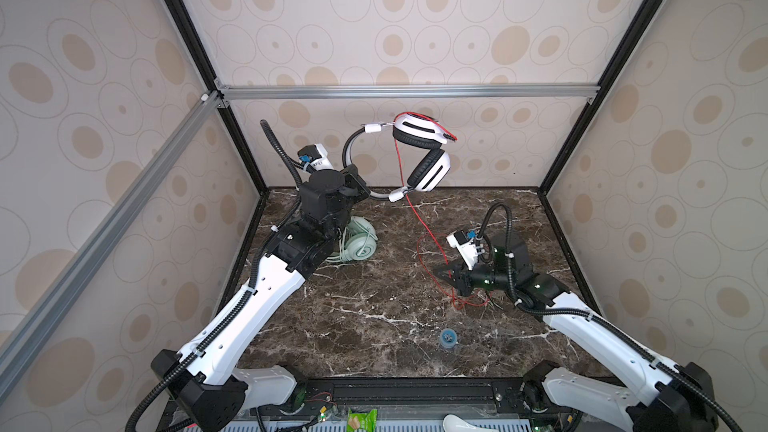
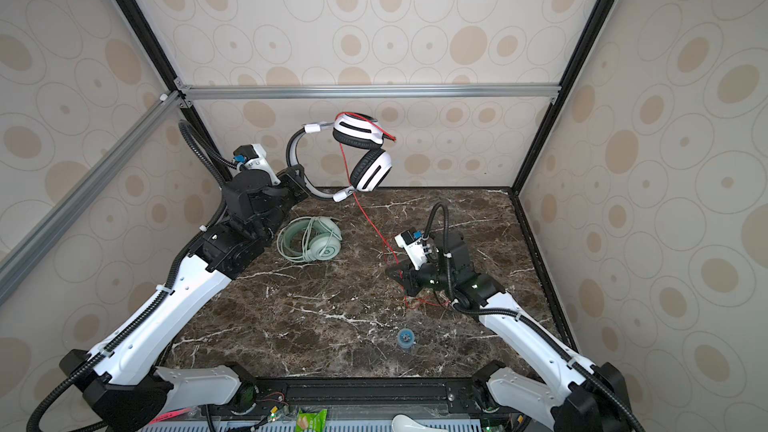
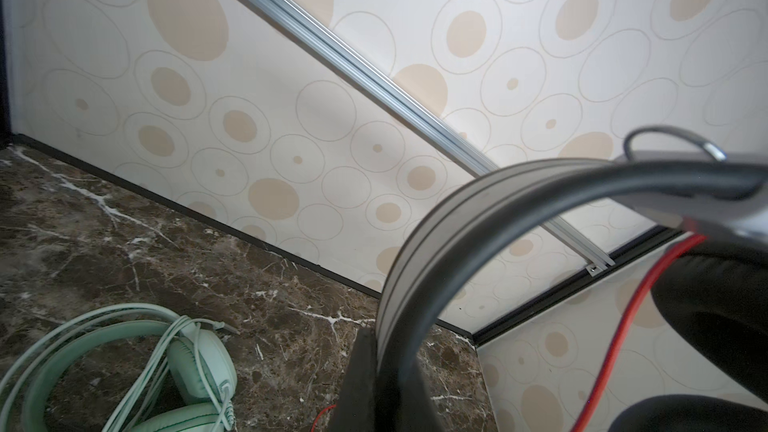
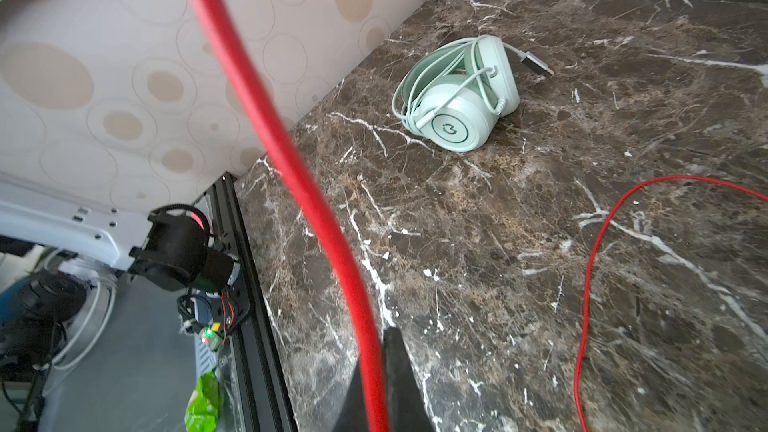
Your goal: Wrap the headphones
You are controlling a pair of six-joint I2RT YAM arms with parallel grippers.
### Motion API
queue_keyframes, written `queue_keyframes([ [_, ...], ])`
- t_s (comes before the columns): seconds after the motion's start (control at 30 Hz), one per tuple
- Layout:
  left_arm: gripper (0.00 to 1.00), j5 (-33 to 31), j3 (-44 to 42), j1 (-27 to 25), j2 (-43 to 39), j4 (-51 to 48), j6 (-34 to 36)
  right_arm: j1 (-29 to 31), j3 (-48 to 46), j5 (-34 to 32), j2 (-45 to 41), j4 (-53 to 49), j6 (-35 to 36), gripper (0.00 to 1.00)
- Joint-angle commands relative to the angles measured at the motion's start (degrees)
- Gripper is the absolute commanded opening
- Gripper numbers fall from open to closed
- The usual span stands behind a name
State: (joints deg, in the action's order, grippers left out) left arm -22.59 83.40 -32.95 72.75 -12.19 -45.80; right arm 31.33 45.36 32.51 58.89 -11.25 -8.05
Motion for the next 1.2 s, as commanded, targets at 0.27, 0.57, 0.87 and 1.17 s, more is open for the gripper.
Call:
queue_keyframes([
  [0.27,0.00,-10.3,-4.2,0.5,-0.8,4.1,-2.9,10.0,6.0,-11.2,-7.6,-18.7,12.0,0.00],
  [0.57,0.00,-14.4,-7.1,-1.4,0.3,1.2,0.3,12.9,10.3,-15.9,-5.9,-24.8,17.9,0.00],
  [0.87,0.00,-16.4,-13.0,-4.5,-0.9,-5.1,5.0,13.6,17.0,-20.9,-1.0,-29.7,25.4,0.00],
  [1.17,0.00,-14.2,-18.8,-7.8,0.3,-8.7,9.5,13.6,22.4,-21.4,3.5,-33.4,29.5,0.00],
])
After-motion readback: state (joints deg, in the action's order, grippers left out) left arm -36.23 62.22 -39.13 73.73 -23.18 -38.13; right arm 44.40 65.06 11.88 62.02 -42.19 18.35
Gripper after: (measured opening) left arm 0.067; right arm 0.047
